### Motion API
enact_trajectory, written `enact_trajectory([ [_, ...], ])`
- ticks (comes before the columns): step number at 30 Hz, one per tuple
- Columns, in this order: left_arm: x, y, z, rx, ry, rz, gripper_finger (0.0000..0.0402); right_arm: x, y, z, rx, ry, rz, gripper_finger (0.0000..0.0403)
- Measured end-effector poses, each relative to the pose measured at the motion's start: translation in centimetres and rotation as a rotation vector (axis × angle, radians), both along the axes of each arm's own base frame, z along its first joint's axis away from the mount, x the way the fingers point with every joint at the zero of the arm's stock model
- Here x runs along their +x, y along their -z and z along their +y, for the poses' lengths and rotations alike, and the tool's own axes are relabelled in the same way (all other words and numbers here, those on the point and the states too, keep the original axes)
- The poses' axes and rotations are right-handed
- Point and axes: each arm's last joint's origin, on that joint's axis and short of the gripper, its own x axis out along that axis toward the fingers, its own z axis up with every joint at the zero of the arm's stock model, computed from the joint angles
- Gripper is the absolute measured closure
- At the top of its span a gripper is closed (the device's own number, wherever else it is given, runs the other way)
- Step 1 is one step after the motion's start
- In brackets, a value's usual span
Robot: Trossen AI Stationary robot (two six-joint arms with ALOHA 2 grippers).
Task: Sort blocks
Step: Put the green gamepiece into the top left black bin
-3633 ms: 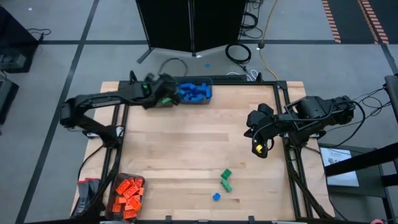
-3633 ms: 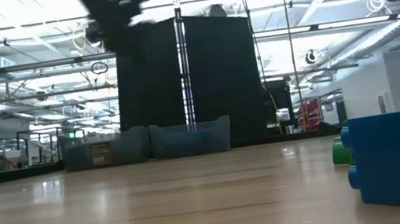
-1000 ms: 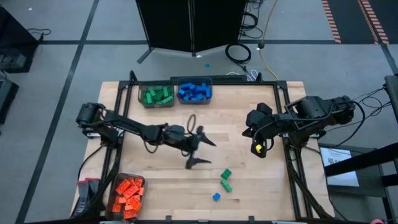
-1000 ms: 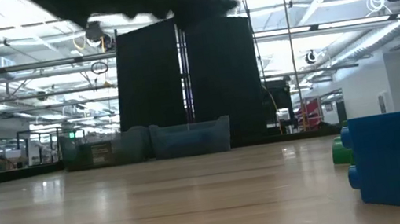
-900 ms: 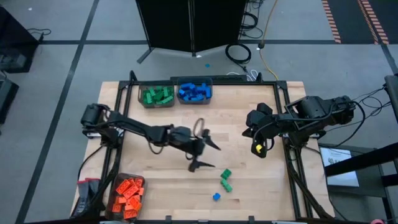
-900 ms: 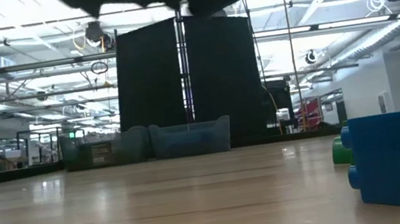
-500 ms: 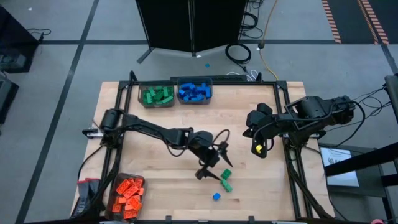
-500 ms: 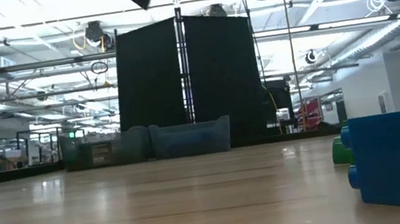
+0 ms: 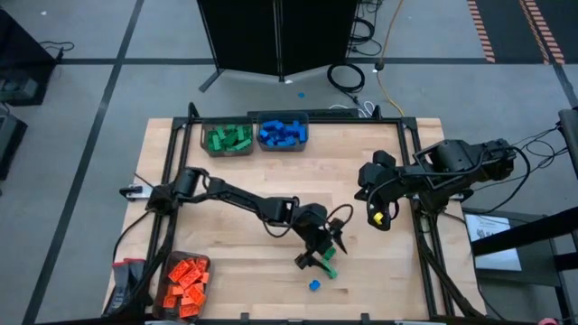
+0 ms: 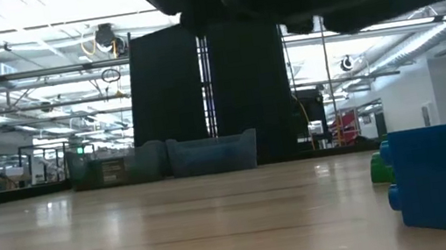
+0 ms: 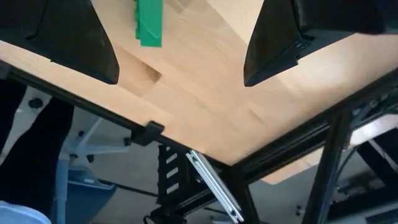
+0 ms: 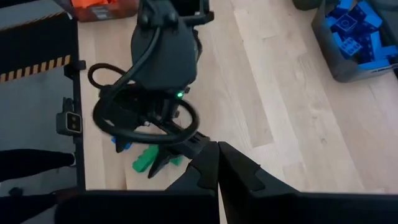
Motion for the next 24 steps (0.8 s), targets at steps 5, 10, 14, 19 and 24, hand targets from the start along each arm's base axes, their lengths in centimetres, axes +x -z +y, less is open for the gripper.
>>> enact_trajectory([
  [5,-0.1,1.8,-1.1,0.015,0.023,0.054,0.0057,0.0,0.0,0.0,-0.011,-0.013,0.005,0.0403],
  [10,-0.3,3.3,-2.1,0.057,0.014,0.093,0.0057,-0.1,0.1,0.0,-0.013,-0.013,0.012,0.0403],
  [14,-0.3,4.1,-2.6,0.107,-0.015,0.083,0.0057,-0.1,0.1,0.0,-0.013,-0.014,0.011,0.0403],
  [19,-0.4,5.3,-2.6,0.128,-0.021,0.133,0.0057,-0.1,0.1,0.0,-0.014,-0.013,0.012,0.0403],
  [24,-0.5,6.2,-2.4,0.187,-0.082,0.164,0.0058,-0.1,0.1,0.0,-0.016,-0.012,0.014,0.0403],
])
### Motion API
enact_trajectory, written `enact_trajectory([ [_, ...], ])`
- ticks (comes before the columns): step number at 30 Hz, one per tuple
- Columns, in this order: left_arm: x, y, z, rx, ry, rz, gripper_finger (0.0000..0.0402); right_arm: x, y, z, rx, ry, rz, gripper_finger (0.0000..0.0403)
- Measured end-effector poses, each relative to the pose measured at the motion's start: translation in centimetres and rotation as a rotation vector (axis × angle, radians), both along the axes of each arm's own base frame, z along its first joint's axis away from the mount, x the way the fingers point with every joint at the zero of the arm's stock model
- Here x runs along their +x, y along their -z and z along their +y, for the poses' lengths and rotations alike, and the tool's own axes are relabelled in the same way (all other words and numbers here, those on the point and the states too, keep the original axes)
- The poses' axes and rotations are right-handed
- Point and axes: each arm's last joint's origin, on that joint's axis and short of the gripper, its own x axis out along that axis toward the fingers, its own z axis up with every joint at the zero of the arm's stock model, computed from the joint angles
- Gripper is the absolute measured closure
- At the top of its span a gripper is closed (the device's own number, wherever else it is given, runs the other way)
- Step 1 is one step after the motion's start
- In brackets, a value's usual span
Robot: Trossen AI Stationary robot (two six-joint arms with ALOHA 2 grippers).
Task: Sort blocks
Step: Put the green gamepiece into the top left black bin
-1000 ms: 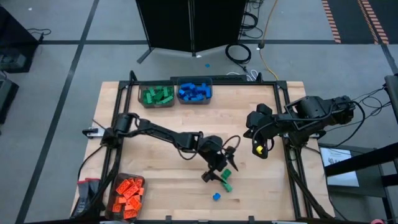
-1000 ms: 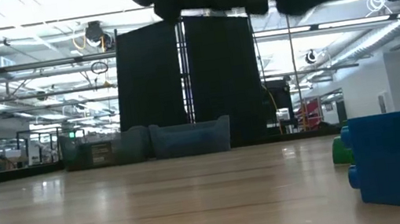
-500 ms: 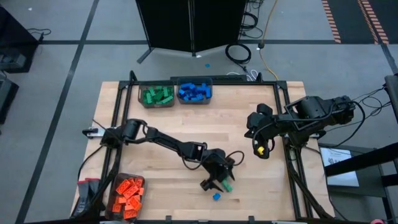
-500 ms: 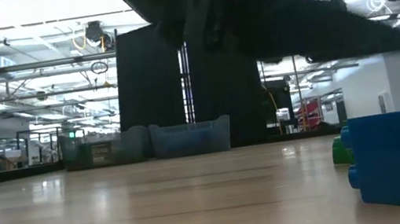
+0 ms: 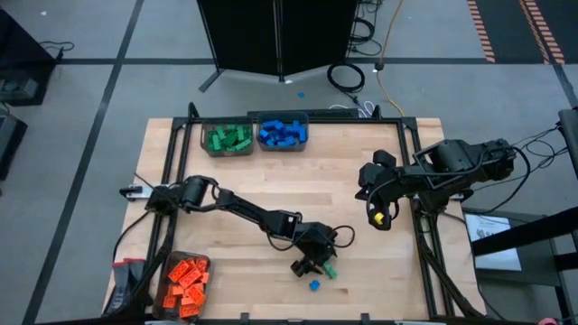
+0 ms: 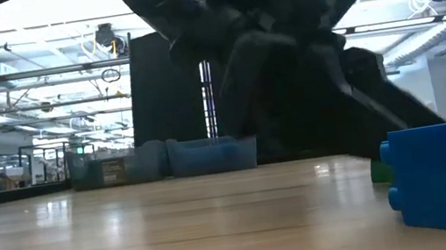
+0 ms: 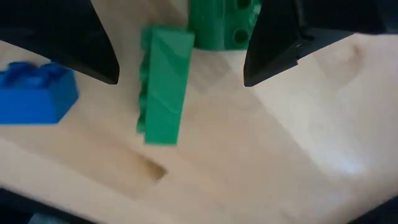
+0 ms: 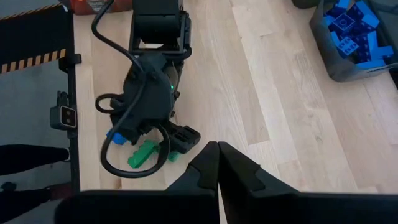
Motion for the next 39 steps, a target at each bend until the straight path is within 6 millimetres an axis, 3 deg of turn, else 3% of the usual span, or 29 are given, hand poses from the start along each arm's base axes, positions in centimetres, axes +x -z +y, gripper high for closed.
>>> enact_trajectory([
  [8,-0.1,1.0,-0.5,0.038,-0.019,0.009,0.0111,0.0,0.0,0.0,-0.001,0.001,0.002,0.0403],
  [13,0.0,0.8,-0.8,0.120,-0.117,-0.025,0.0157,0.0,0.0,0.0,-0.003,0.001,0.004,0.0403],
  [30,0.3,0.8,0.0,0.262,-0.323,-0.079,0.0270,-0.1,0.1,0.0,-0.006,0.001,0.010,0.0403],
  [39,0.1,-1.7,0.2,0.289,-0.419,-0.120,0.0316,-0.1,0.1,0.0,-0.006,0.002,0.010,0.0403],
])
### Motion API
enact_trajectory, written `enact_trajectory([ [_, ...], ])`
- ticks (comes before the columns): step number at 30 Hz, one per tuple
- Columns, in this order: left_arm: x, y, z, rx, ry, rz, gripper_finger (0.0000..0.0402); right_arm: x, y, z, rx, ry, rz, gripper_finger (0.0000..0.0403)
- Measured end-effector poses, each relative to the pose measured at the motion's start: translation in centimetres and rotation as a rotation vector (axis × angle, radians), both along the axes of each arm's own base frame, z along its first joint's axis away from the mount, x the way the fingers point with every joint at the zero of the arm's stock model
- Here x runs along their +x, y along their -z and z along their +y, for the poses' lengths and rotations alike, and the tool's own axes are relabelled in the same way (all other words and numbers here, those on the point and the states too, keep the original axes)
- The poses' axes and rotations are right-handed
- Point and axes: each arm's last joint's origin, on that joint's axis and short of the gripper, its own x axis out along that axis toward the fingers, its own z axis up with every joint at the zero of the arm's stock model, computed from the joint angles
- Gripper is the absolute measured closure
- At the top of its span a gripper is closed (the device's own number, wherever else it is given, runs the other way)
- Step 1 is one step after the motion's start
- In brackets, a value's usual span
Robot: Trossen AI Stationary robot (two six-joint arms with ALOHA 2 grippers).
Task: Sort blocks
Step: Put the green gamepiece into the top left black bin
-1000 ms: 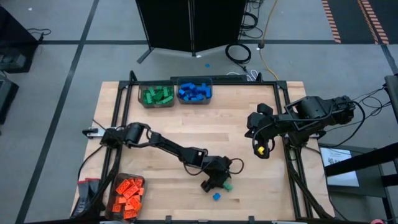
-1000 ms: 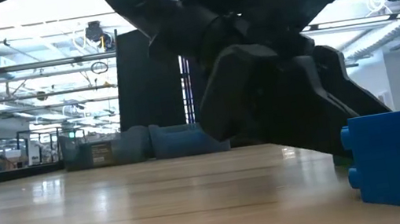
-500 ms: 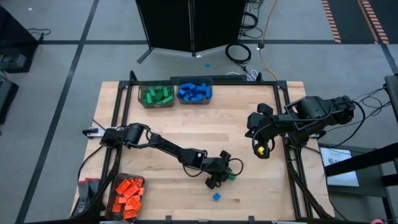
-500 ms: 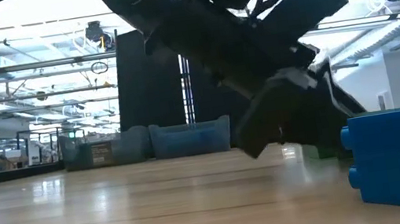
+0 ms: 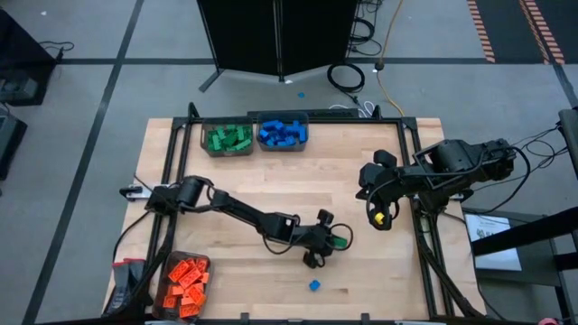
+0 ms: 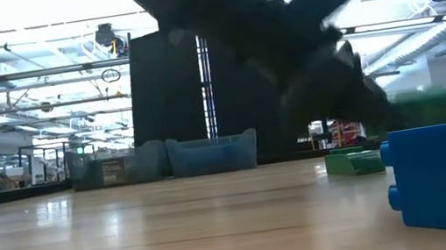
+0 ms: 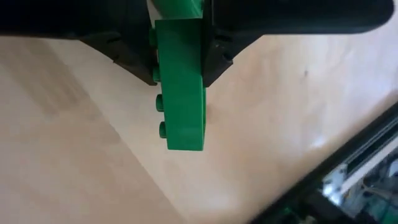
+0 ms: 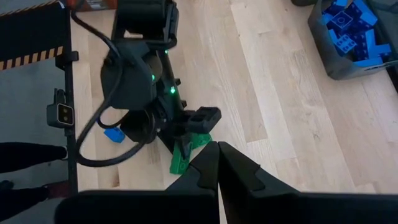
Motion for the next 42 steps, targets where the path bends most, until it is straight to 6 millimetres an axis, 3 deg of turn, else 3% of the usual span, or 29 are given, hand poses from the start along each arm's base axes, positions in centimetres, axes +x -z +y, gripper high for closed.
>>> enact_trajectory([
  [5,-0.4,-3.9,1.2,-0.148,-0.130,-0.054,0.0318,0.0,0.0,0.0,0.000,0.000,0.000,0.0403],
  [11,-1.6,-9.8,5.3,-0.275,-0.501,-0.197,0.0319,0.0,0.0,0.0,-0.001,0.001,-0.001,0.0403],
  [18,-5.5,-15.7,11.2,-0.183,-0.912,-0.297,0.0320,0.1,0.0,0.0,0.000,0.002,-0.009,0.0403],
  [23,-8.9,-18.9,15.6,-0.249,-1.110,-0.343,0.0321,0.1,-0.1,0.0,0.002,0.003,-0.012,0.0403],
  [32,-16.7,-21.2,21.2,-0.210,-1.409,-0.416,0.0321,0.1,-0.1,0.0,0.018,0.024,-0.016,0.0403],
  [36,-20.4,-20.0,22.6,-0.254,-1.525,-0.462,0.0321,0.1,-0.1,0.0,0.018,0.024,-0.017,0.0403],
  [42,-25.0,-15.7,23.1,-0.332,-1.693,-0.504,0.0321,0.1,-0.1,0.0,0.018,0.023,-0.016,0.0403],
])
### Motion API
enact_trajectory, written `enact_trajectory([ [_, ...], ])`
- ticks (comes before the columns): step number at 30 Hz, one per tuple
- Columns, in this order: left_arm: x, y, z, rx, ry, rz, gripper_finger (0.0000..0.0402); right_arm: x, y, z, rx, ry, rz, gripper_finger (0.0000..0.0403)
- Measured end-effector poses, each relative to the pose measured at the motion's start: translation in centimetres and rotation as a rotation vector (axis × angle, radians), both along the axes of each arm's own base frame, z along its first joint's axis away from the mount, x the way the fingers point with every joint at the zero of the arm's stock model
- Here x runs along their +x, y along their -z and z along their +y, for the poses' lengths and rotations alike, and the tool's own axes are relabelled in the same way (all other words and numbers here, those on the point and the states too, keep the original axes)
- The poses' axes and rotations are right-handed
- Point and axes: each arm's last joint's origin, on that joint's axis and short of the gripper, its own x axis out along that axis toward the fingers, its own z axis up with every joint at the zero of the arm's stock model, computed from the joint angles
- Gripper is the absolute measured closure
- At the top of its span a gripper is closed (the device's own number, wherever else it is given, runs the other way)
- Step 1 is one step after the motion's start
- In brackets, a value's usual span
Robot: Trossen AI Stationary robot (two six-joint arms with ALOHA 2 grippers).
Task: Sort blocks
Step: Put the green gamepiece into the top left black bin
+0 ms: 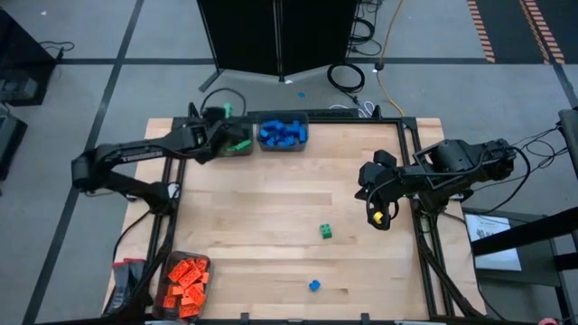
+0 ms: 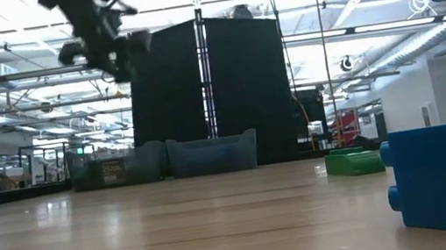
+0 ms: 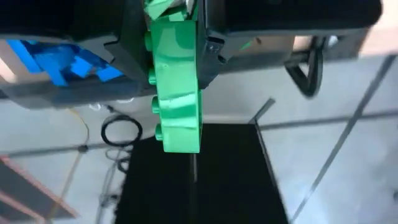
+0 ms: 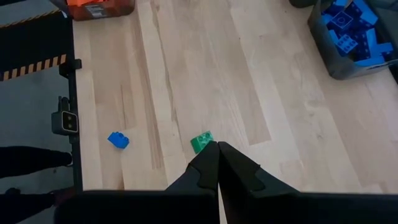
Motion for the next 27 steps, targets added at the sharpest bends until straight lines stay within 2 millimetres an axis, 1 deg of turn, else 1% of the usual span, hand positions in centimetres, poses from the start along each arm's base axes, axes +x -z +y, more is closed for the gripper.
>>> enact_trajectory([
  [2,-0.8,1.5,0.0,-0.011,-0.038,-0.044,0.0321,0.0,0.0,0.0,0.000,0.000,0.000,0.0403],
  [4,-1.1,3.1,0.0,-0.018,-0.051,-0.079,0.0321,0.0,0.0,0.0,0.000,0.000,-0.001,0.0403],
  [8,-1.0,5.7,0.0,-0.024,-0.053,-0.149,0.0321,0.0,0.0,0.0,0.004,0.005,-0.003,0.0403],
  [11,-0.9,7.7,0.1,-0.022,-0.051,-0.164,0.0321,0.0,0.0,0.0,0.006,0.007,-0.004,0.0403],
  [17,-0.8,10.7,0.8,-0.093,-0.050,-0.175,0.0321,0.0,0.0,0.0,0.022,0.027,-0.006,0.0403],
  [19,-0.9,11.4,1.0,-0.126,-0.066,-0.182,0.0321,0.0,0.0,0.0,0.024,0.031,-0.006,0.0403],
  [21,-0.8,11.7,1.2,-0.136,-0.073,-0.187,0.0318,0.0,0.0,0.0,0.029,0.038,-0.006,0.0403],
  [27,-0.6,11.7,1.3,-0.120,-0.041,-0.151,0.0272,0.0,0.0,0.0,0.033,0.043,-0.006,0.0403],
])
